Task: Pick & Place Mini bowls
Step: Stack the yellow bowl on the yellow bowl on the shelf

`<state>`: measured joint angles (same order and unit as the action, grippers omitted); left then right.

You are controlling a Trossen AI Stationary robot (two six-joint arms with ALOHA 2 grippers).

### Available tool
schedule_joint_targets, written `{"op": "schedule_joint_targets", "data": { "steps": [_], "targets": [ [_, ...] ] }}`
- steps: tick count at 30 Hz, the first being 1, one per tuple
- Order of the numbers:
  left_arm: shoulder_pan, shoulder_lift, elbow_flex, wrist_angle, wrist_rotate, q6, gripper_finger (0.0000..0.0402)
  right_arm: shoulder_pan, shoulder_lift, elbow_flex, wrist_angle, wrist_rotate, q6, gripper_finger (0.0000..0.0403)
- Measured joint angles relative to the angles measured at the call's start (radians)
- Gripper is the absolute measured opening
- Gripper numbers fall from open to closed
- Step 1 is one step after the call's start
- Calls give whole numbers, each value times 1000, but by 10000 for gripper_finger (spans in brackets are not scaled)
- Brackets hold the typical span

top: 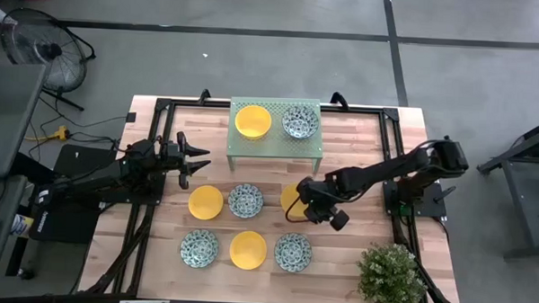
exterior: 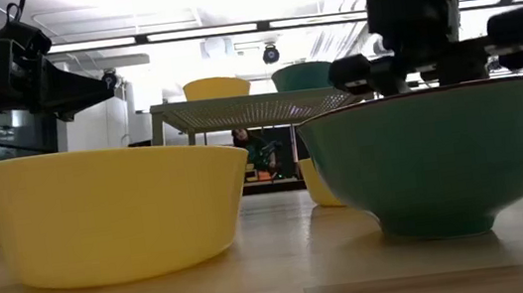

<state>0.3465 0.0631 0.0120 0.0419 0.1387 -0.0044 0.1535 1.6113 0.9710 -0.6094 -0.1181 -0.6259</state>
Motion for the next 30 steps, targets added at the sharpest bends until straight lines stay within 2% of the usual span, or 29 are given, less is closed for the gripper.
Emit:
{"op": "schedule_joint_targets", "data": {
  "steps": [7, 30],
  "targets": [
    [0, 0, 0, 0, 0, 0, 147, -1, 42, 0, 54, 45, -3, 124],
    [0, 0, 0, 0, -3, 0, 147, -3, 69, 0, 70, 58, -2, 119]
  ]
}}
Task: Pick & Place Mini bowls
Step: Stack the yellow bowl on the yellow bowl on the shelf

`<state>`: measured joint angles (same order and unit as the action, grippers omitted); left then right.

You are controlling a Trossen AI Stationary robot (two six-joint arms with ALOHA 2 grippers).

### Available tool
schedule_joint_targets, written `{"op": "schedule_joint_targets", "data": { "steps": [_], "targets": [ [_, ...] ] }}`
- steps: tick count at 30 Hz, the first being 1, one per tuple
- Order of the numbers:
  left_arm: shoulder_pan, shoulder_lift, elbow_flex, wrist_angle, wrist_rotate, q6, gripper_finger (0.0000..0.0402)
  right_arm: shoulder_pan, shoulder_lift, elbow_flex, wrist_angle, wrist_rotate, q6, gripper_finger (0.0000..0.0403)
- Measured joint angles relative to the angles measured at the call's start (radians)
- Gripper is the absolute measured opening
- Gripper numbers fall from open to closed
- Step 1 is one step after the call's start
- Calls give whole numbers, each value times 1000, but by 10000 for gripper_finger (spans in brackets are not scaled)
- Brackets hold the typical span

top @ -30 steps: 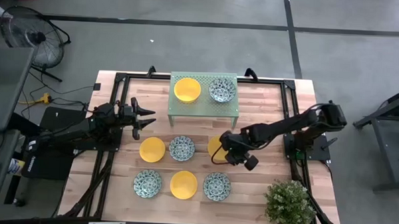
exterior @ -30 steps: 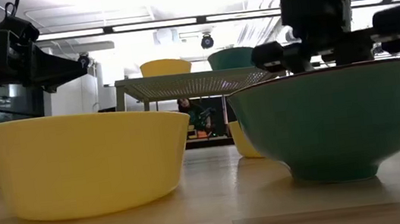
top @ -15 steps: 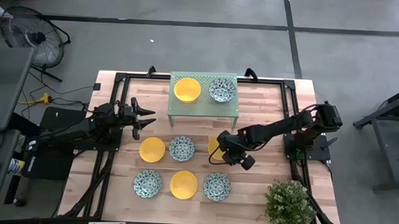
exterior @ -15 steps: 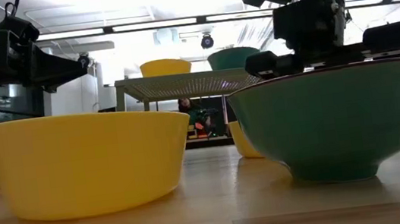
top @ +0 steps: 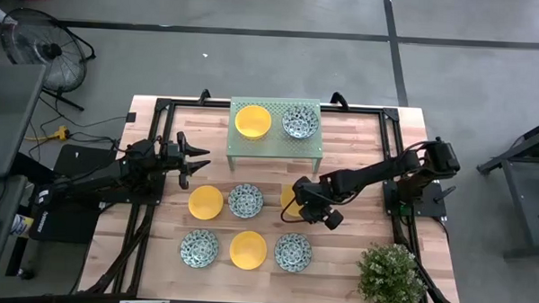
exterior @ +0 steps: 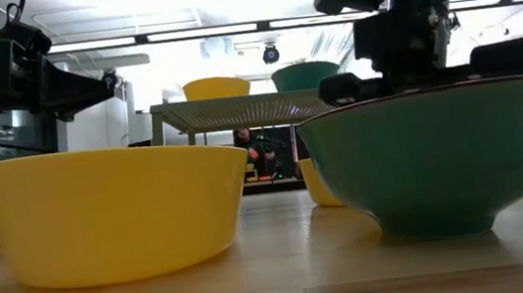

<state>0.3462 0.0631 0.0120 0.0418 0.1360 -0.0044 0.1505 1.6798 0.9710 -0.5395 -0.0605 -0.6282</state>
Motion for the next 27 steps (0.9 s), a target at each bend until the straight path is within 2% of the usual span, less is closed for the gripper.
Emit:
{"op": "schedule_joint_targets", "data": {
  "steps": [4, 12, 18, 27],
  "targets": [
    [0, 0, 0, 0, 0, 0, 147, 0, 0, 0, -2, 1, 19, 93],
    [0, 0, 0, 0, 1, 0, 147, 0, -1, 0, -21, 1, 27, 6],
    [0, 0, 0, 0, 1, 0, 147, 16, -2, 49, -73, 8, 87, 3],
    [0, 0, 0, 0, 5, 0, 147, 36, -2, 344, -302, -6, 134, 1]
  ]
}}
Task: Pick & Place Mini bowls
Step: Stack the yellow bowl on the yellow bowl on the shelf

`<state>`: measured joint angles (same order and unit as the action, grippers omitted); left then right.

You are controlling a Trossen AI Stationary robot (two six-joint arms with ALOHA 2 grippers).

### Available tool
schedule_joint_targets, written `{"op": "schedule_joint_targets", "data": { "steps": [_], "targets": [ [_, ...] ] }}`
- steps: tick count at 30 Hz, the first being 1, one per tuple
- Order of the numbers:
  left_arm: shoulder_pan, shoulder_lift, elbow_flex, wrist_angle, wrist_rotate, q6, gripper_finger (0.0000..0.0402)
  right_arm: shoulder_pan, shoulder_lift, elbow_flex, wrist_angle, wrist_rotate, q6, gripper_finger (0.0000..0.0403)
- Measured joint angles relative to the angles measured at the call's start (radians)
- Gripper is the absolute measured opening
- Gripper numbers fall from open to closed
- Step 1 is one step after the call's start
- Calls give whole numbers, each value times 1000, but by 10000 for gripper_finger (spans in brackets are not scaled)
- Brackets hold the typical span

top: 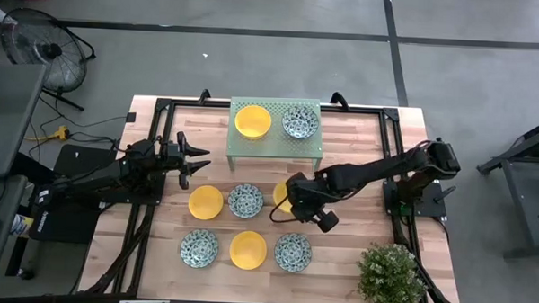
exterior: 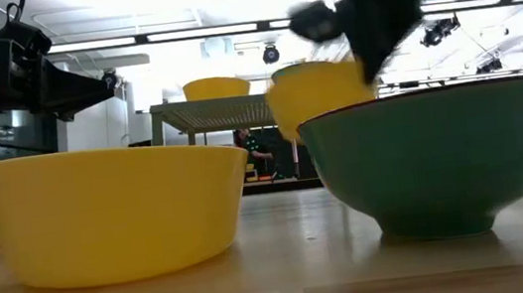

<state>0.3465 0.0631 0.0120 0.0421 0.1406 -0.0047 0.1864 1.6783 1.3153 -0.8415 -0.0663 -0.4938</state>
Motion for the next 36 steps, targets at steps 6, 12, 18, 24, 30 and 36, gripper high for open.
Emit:
{"op": "schedule_joint_targets", "data": {
  "steps": [6, 12, 18, 24, 30, 36],
  "targets": [
    [0, 0, 0, 0, 0, 0, 147, -7, 22, 240, -113, 13, -6, 1],
    [0, 0, 0, 0, -1, 0, 147, -68, 118, 474, -209, 78, -55, 0],
    [0, 0, 0, 0, -1, 0, 147, -135, 243, 695, -283, 146, -116, 0],
    [0, 0, 0, 0, -1, 0, 147, -195, 307, 832, -288, 210, -154, 0],
    [0, 0, 0, 0, -2, 0, 147, -265, 314, 846, -187, 224, -162, 0],
    [0, 0, 0, 0, -2, 0, 147, -328, 323, 846, -121, 211, -162, 0]
  ]
}}
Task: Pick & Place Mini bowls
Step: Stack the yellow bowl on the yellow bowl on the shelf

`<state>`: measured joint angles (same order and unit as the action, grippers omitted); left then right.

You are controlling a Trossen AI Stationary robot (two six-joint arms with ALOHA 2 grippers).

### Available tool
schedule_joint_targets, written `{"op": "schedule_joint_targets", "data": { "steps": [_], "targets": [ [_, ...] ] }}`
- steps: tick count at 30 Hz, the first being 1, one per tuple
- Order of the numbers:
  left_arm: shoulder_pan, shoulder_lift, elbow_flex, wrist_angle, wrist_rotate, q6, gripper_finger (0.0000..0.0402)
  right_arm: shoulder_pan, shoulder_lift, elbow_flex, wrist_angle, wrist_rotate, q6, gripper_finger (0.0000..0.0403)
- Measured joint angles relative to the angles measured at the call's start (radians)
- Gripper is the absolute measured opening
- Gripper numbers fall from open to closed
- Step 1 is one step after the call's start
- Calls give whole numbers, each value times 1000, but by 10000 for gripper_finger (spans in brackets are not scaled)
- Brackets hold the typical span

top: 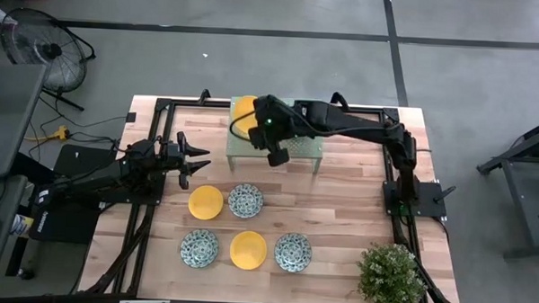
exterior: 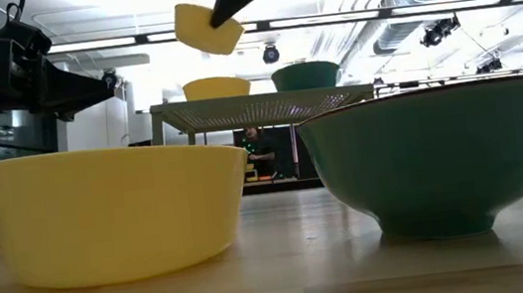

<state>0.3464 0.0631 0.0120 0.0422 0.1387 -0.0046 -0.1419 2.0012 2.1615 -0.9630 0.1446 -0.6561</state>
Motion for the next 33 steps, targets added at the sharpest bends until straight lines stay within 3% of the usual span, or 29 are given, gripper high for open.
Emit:
{"op": "schedule_joint_targets", "data": {
  "steps": [19, 33],
  "targets": [
    [0, 0, 0, 0, -2, 0, 147, -68, 107, -1, 40, -16, 47, 0],
    [0, 0, 0, 0, 2, 0, 147, -75, 109, -1, -13, -16, 99, 0]
  ]
}}
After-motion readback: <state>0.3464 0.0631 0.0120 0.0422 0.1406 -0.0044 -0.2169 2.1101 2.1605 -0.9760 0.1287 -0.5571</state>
